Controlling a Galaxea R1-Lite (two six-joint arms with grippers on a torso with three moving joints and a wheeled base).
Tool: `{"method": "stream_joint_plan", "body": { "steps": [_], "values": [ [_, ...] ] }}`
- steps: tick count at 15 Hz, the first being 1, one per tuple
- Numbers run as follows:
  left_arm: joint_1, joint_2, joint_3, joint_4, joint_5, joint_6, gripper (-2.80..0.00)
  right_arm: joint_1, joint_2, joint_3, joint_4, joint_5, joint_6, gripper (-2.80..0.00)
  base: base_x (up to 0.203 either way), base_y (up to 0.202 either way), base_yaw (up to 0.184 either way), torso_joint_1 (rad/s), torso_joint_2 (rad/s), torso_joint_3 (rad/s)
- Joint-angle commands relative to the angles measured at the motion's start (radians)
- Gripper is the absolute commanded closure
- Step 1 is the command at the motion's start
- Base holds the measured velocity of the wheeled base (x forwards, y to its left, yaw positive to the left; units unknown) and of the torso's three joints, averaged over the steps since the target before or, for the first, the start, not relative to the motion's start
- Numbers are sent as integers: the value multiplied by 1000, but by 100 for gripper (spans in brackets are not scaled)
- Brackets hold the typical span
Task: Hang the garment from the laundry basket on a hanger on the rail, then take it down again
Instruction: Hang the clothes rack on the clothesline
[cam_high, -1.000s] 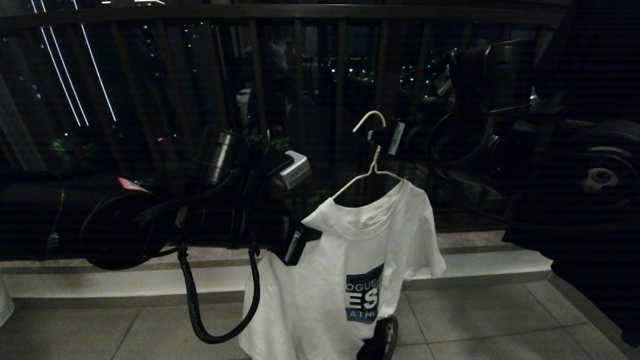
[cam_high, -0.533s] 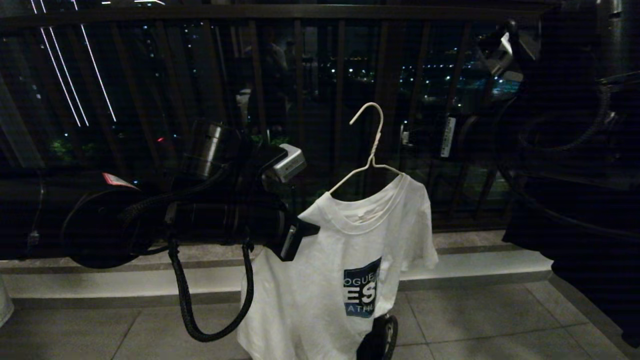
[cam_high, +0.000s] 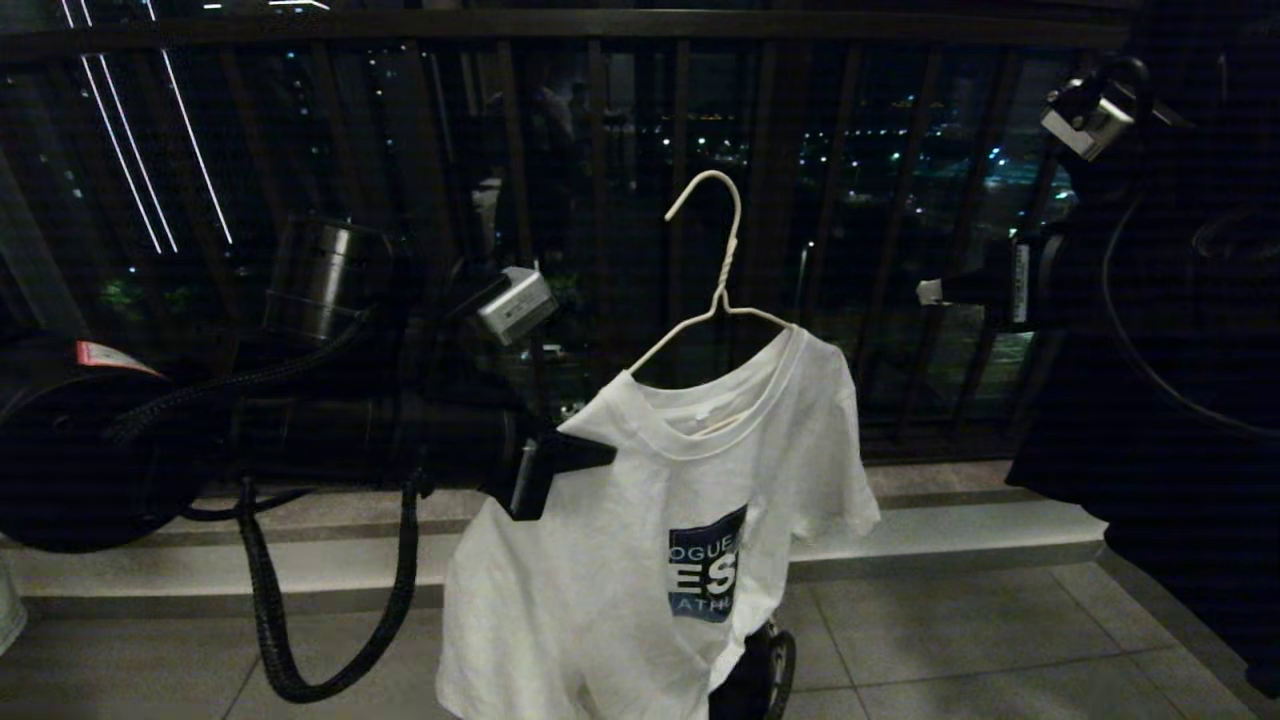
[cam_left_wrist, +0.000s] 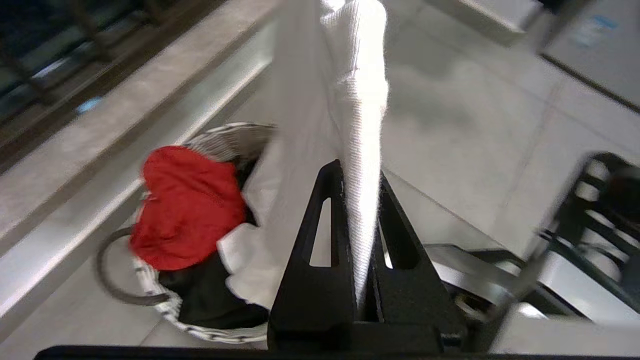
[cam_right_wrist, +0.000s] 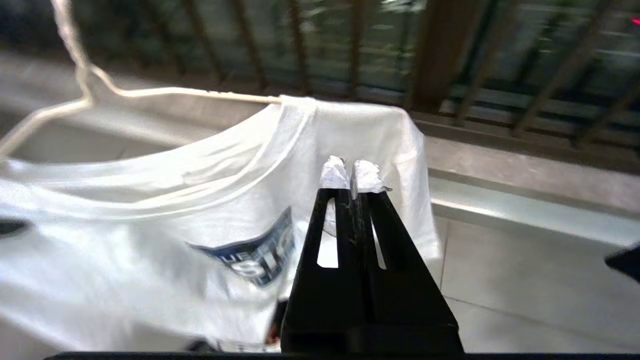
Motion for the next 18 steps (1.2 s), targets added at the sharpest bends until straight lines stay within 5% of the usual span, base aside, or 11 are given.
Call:
{"method": "stream_joint_plan", "body": {
  "steps": [1, 7, 11, 15, 18],
  "values": [
    [31, -57, 17, 3, -34, 2, 0, -32, 39, 1, 1, 65, -47, 0, 0, 0, 0, 0, 0, 0],
    [57, -128, 70, 15, -66, 9, 0, -146, 137, -22, 3, 401, -238, 0, 0, 0, 0, 0, 0, 0],
    [57, -169, 73, 125, -129, 41, 0, -210, 128, -20, 120, 543, -426, 0, 0, 0, 0, 0, 0, 0],
    [57, -183, 74, 170, -153, 49, 0, -253, 112, -19, 248, 611, -626, 0, 0, 0, 0, 0, 0, 0],
    [56, -205, 69, 211, -204, 67, 0, -257, 82, -1, 267, 618, -662, 0, 0, 0, 0, 0, 0, 0]
  ]
}}
